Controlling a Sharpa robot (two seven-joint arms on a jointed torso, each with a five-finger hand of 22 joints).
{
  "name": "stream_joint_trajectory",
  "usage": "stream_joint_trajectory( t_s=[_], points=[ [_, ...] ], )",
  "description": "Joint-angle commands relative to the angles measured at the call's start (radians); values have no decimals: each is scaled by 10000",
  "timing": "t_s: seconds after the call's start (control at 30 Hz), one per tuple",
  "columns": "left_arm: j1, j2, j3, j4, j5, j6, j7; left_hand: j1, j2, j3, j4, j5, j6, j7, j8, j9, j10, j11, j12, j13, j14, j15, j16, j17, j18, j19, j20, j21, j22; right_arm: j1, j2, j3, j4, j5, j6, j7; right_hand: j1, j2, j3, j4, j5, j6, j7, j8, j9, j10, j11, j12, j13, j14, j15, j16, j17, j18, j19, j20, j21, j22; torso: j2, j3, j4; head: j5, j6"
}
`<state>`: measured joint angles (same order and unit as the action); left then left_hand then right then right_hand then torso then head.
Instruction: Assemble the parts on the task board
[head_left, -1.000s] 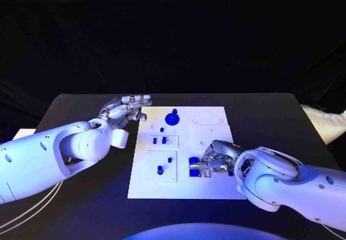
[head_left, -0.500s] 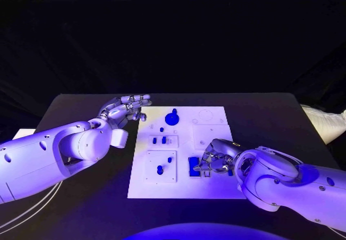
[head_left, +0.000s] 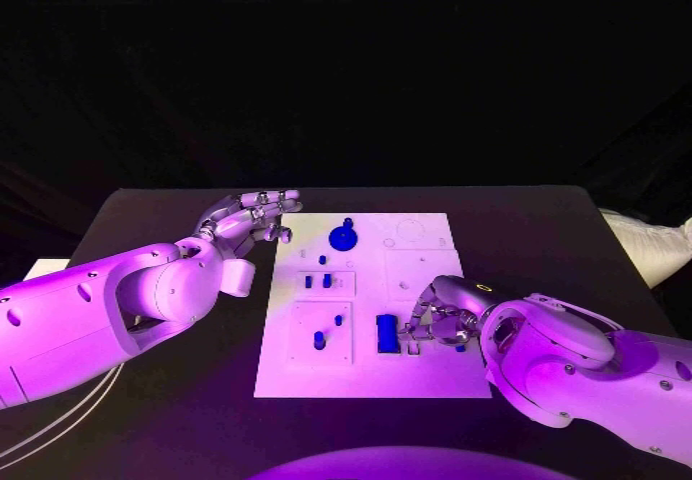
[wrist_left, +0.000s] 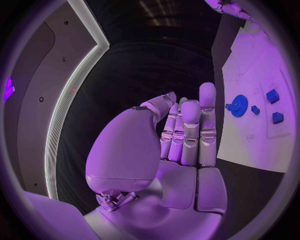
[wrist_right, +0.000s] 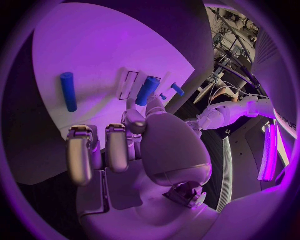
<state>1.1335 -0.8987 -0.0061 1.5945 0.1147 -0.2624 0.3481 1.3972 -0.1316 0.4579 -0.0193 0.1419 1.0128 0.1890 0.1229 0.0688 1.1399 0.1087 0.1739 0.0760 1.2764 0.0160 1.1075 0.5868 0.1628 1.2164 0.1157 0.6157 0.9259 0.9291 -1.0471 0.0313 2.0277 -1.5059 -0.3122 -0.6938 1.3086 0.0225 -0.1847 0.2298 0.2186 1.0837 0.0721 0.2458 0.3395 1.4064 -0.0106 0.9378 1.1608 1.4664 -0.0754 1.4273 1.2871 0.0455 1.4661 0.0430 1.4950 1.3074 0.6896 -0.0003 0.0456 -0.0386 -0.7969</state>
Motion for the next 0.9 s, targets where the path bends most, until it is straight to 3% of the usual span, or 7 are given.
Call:
stream_joint_trajectory(
  t_s=[0.03,0.2,0.3,0.63,0.9],
  points=[
    [3,8,6,12,9,185,50,-7,116,-32,-50,3,-68,-23,45,0,-75,-5,48,-4,-56,22,-26,-11,184,-93,7,-32,-10,95,-422,15,231,412,-470,260,-97,68,-44,170,415,-171,45,-146,-63,-59,76,-85,-11,566,69,-56,-14,-145,194,5,-42,1600,-1,-1,-11,-64,4],
    [2,8,5,14,8,177,50,-7,116,-32,-50,3,-68,-23,45,0,-75,-5,48,-4,-56,22,-26,-11,184,-93,7,-32,-10,339,-1143,20,333,459,-161,209,410,353,122,129,1094,-447,177,-503,-280,-157,177,-305,-95,556,151,-80,-47,-137,173,79,-63,1581,-8,-10,-36,-184,48],
    [2,13,5,19,6,182,54,-7,116,-32,-50,3,-68,-23,45,0,-75,-5,48,-4,-56,22,-26,-11,184,-93,7,-32,-10,389,-1425,8,333,256,67,153,529,393,155,113,1193,-423,186,-554,-334,-168,185,-339,-104,557,163,-76,-36,-142,183,98,-54,1595,-6,0,-52,-234,57],
    [2,39,4,26,2,217,54,-7,116,-32,-50,3,-68,-23,45,0,-75,-5,48,-4,-56,22,-26,-11,184,-93,7,-32,-10,317,-1760,-78,206,-858,801,-339,400,288,-56,367,1014,-52,122,-552,-417,-111,145,-351,-78,564,142,-54,13,-149,207,102,-33,1628,-7,-1,-14,-353,58],
    [2,39,4,15,0,218,53,-11,132,-46,-59,5,-77,-22,58,0,-89,-3,74,-5,-64,25,-21,-24,185,-96,9,-47,-19,120,-1674,-109,111,-1006,1257,-518,269,150,-255,534,869,78,93,-576,-444,-84,127,-373,-65,564,124,-52,26,-150,211,88,-31,1635,-10,-6,-13,-334,58]
  ],
)
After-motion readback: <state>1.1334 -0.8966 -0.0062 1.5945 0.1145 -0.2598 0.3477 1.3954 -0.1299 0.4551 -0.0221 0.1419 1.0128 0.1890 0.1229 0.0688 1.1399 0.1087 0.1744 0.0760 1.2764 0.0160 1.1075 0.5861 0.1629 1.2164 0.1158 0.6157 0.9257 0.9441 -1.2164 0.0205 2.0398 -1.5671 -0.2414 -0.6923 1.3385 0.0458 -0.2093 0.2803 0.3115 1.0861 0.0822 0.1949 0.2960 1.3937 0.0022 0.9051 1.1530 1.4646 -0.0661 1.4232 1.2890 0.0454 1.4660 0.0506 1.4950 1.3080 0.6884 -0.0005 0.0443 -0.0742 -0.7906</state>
